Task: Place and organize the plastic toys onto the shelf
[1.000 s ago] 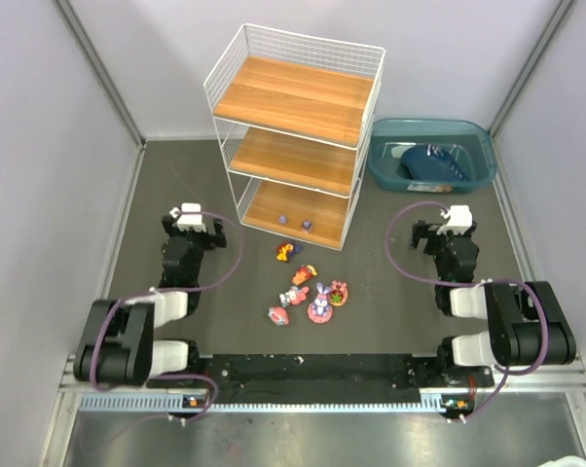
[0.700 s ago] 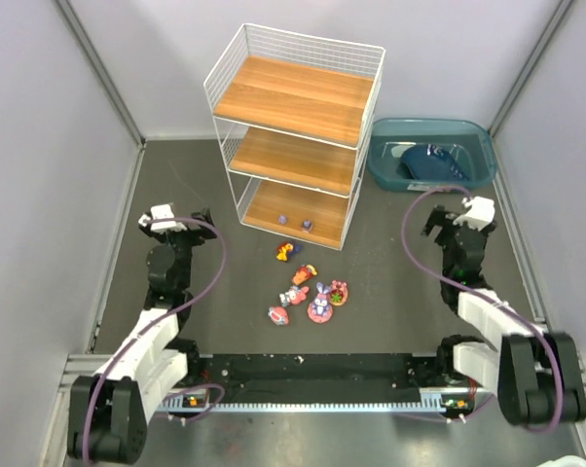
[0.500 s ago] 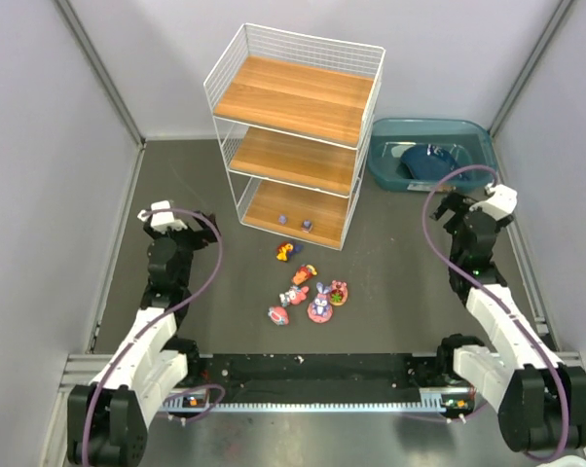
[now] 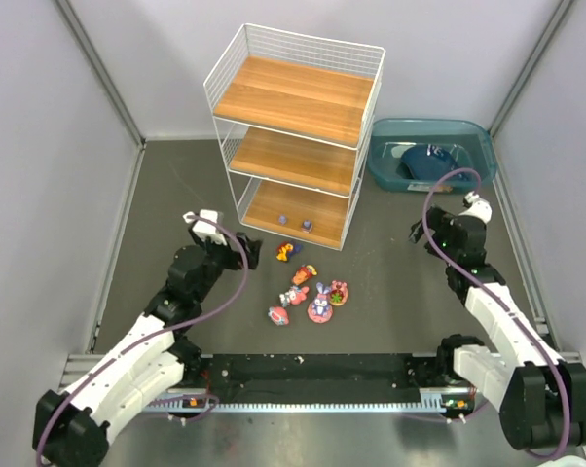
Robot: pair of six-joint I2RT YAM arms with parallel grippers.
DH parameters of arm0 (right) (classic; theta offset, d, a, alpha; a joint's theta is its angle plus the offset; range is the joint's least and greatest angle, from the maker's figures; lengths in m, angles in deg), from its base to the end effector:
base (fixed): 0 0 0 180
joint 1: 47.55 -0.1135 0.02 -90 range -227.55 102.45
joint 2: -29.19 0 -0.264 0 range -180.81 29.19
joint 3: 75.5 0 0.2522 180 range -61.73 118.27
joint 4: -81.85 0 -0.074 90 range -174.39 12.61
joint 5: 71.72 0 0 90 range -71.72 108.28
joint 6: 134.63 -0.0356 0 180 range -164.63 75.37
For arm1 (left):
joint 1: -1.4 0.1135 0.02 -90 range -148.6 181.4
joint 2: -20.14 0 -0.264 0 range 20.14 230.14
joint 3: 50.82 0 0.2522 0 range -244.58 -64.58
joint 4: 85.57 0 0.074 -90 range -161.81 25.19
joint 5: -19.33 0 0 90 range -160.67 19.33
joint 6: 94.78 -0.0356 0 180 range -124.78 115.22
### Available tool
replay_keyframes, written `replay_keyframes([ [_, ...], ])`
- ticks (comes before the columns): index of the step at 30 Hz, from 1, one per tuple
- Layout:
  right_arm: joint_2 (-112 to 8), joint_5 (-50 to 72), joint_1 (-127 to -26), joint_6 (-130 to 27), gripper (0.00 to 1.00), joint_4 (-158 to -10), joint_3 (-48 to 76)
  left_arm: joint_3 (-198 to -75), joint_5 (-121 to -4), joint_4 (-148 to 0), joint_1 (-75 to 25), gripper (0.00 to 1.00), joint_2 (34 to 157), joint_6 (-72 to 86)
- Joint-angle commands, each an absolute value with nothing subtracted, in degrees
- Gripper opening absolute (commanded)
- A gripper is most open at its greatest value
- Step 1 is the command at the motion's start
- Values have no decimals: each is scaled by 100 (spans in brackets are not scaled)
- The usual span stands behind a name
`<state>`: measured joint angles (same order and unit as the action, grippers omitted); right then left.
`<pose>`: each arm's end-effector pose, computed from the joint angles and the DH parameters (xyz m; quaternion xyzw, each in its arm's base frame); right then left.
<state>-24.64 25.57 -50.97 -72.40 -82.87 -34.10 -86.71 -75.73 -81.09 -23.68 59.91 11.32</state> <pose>0.2072 0.0079 0.2215 0.2123 0.8280 0.0864 0.5118 0.1616 -0.0722 0.2494 0.0304 0.7560 -0.1984 0.6231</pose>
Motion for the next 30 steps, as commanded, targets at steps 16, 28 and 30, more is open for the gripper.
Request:
replay_keyframes([
  [16, -984, 3137, -7839, -7302, 99, -7174, -3853, -7628, -7892, -6628, -4807, 99, 3952, 1693],
  [28, -360, 3058, -7831, -7381, 99, -7147, -4275, -7442, -8384, -6723, -5852, 99, 3595, 1781],
  [30, -360, 3049, -7831, -7399, 99, -7156, -4293, -7765, -8612, -6803, -6029, 99, 4312, 1589],
])
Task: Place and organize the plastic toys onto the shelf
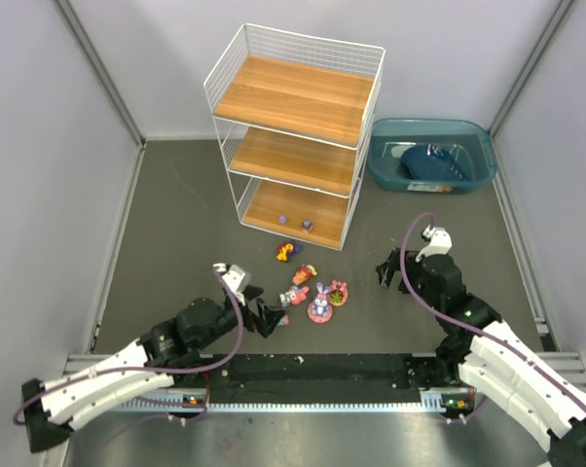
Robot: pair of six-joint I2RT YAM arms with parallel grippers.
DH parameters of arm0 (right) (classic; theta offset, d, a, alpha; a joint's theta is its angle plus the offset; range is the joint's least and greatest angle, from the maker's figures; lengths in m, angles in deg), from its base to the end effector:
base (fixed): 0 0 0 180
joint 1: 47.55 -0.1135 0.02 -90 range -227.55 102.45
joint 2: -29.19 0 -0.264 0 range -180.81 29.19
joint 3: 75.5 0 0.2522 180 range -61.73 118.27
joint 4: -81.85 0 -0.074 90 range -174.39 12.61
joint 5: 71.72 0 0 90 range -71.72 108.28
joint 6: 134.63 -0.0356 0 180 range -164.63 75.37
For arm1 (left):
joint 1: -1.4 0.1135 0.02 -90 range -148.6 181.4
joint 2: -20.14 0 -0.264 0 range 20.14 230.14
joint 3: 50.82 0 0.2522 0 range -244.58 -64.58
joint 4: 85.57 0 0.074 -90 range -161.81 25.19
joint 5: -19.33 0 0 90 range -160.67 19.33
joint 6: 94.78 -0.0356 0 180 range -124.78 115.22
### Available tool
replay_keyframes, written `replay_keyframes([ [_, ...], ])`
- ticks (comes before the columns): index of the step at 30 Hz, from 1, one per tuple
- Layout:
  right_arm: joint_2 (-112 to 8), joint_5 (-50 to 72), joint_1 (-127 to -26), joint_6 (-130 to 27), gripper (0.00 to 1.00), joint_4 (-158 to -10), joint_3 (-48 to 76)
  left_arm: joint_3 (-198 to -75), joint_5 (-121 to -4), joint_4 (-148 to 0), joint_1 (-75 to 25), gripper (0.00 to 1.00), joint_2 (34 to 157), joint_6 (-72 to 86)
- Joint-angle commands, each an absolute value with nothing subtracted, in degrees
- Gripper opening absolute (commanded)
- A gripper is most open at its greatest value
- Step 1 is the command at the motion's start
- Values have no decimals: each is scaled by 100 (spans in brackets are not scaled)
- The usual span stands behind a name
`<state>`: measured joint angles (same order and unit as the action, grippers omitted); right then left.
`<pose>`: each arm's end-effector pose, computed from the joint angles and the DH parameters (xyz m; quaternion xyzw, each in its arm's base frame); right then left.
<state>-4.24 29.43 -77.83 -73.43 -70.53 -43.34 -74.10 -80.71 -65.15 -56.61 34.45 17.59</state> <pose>0.1306 0.0683 0.2007 0.0383 0.8576 0.1767 0.4814 0.0689 -0.0987 0.1964 0.1833 0.7511 -0.3552 0.5254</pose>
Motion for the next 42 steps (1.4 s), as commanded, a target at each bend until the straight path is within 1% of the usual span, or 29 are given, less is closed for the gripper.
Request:
replay_keyframes([
  [1, -351, 3041, -7839, -7399, 99, -7165, -4310, -7924, -8666, -6803, -6160, 99, 4613, 1526],
  [3, -325, 3032, -7840, -7390, 99, -7174, -4319, -8275, -8780, -6838, -6275, 99, 5376, 1465],
  [6, -272, 3023, -7840, -7364, 99, -7156, -4337, -8234, -8973, -7128, -6460, 99, 5687, 1525],
  [12, -79, 2970, -7840, -7355, 99, -7147, -4407, -7944, -9194, -7085, -6565, 99, 5390, 1710],
  [17, -140, 2953, -7839, -7311, 99, -7174, -4389, -7882, -8755, -7041, -6662, 99, 5520, 1851],
  [22, -158, 2918, -7840, -7337, 99, -7191, -4389, -8031, -9412, -6900, -7048, 99, 5907, 2132],
  [26, -131, 2882, -7839, -7328, 99, -7183, -4407, -7909, -9676, -6997, -7172, 99, 6074, 2430],
  [32, -114, 2856, -7840, -7320, 99, -7209, -4424, -7715, -10327, -7137, -7541, 99, 5978, 2423],
  [42, -105, 2812, -7831, -7311, 99, -7253, -4433, -7724, -10521, -7453, -7655, 96, 6505, 2335],
])
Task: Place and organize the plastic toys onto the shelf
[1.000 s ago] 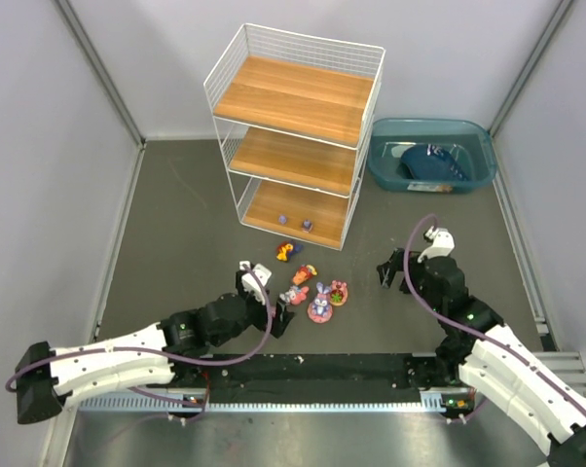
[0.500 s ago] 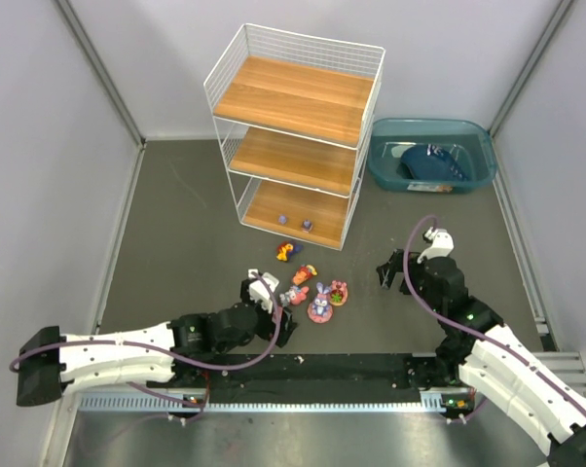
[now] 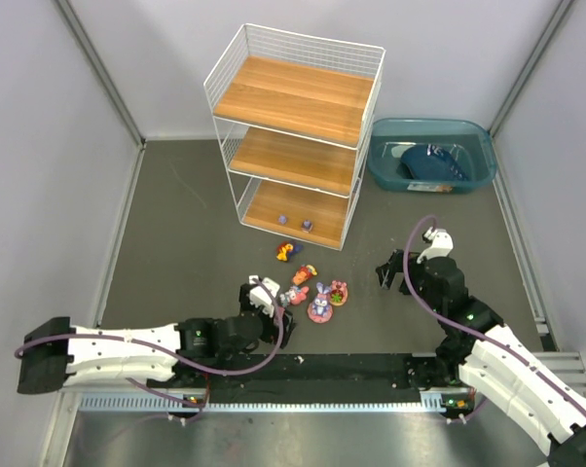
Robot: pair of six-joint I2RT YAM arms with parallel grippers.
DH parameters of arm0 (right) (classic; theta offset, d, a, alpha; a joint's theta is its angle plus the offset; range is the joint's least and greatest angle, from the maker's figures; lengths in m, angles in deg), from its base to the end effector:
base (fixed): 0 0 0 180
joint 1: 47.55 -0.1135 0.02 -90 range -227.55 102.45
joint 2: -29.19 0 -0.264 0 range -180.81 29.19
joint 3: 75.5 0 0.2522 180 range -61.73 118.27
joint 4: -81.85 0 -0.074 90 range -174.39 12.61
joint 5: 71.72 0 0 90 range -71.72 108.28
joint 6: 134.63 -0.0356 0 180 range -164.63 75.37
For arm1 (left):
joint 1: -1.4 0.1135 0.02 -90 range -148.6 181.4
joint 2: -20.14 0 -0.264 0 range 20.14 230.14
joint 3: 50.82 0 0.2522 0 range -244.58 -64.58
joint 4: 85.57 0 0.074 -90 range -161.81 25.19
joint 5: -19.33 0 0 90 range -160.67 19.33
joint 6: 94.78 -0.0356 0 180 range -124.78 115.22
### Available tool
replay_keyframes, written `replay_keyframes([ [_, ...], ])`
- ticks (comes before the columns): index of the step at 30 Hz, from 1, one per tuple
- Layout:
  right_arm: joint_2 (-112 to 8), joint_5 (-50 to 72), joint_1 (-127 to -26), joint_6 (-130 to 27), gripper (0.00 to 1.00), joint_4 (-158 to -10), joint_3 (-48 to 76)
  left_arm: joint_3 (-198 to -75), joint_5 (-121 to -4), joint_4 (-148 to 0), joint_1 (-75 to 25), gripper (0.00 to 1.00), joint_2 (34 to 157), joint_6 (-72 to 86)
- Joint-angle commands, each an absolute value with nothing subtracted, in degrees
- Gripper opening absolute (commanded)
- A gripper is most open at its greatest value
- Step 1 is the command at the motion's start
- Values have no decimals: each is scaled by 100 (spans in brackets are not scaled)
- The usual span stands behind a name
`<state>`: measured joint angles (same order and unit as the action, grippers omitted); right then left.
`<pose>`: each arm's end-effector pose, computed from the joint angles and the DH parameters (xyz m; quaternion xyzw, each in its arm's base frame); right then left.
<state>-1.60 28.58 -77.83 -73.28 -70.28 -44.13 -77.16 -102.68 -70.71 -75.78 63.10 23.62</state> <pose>0.1261 0.0662 0.2012 0.0346 0.8511 0.1882 0.4889 0.0533 -0.1492 0.1669 0.2236 0.8194 -0.2287 0.4757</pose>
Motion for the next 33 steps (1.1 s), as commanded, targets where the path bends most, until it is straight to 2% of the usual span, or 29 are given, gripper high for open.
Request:
replay_keyframes([
  [1, -105, 2795, -7839, -7311, 99, -7253, -4442, -7741, -10547, -7497, -7673, 96, 6566, 2300],
  [9, -105, 2794, -7839, -7311, 99, -7297, -4460, -7838, -10486, -7612, -7717, 91, 6910, 2211],
  [20, -105, 2794, -7840, -7320, 99, -7297, -4460, -7926, -10512, -7559, -7726, 77, 7085, 2211],
  [33, -131, 2830, -7840, -7346, 99, -7306, -4468, -7987, -10512, -7506, -7717, 69, 7191, 2238],
])
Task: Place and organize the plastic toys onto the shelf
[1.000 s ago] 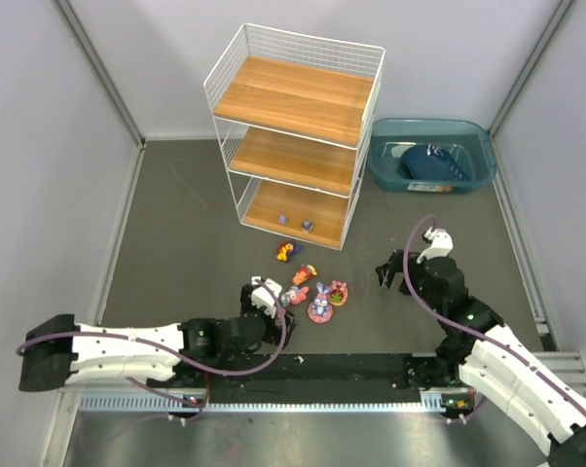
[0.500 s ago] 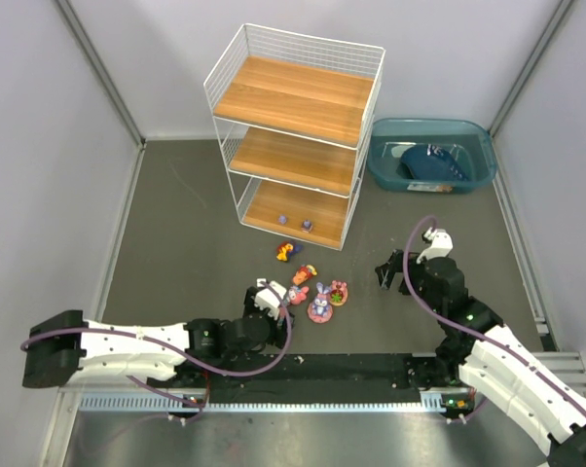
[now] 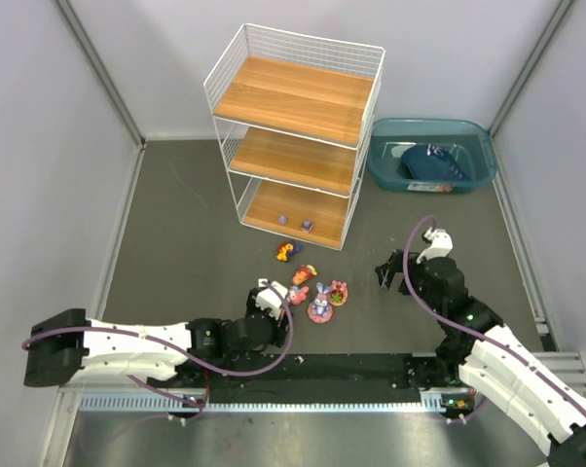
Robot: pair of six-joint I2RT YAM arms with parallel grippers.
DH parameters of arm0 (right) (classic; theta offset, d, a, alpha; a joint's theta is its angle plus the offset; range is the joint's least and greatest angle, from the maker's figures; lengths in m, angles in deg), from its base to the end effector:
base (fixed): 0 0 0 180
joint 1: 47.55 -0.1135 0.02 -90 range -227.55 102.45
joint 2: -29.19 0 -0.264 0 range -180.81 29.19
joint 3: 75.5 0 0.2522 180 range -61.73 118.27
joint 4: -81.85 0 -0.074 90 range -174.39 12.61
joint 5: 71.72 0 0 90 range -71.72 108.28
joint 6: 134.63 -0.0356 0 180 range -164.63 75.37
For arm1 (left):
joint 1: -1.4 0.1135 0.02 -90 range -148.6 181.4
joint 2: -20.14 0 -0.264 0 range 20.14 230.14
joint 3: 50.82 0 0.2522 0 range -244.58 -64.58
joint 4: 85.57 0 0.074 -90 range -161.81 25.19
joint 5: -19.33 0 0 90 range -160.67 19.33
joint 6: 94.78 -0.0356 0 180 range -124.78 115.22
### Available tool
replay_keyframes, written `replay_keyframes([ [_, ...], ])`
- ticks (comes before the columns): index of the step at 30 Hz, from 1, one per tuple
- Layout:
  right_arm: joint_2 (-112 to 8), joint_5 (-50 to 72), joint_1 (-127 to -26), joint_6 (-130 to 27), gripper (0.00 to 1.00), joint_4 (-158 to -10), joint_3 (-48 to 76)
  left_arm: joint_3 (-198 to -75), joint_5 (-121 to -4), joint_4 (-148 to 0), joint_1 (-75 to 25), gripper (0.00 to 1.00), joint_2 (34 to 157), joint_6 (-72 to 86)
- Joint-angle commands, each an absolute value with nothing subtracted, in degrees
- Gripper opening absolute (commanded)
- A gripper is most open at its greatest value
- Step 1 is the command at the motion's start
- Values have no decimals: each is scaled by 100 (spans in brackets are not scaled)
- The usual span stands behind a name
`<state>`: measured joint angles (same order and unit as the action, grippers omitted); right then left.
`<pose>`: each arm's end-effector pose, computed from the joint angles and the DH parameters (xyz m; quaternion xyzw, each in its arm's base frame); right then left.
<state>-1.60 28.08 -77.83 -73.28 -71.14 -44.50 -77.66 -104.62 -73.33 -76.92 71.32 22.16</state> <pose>0.1264 0.0668 0.2004 0.0327 0.8492 0.1935 0.4903 0.0534 -0.1599 0.1535 0.2521 0.8268 -0.1834 0.4682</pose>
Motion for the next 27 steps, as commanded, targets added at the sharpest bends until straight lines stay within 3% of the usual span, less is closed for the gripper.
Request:
replay_keyframes([
  [1, -140, 2830, -7840, -7337, 99, -7306, -4468, -7996, -10521, -7506, -7717, 68, 7208, 2238],
  [20, -140, 2865, -7840, -7346, 99, -7314, -4468, -8242, -10582, -7207, -7726, 56, 7349, 2440],
  [27, -114, 2865, -7831, -7355, 99, -7306, -4477, -8768, -10521, -6373, -7717, 54, 6946, 2659],
])
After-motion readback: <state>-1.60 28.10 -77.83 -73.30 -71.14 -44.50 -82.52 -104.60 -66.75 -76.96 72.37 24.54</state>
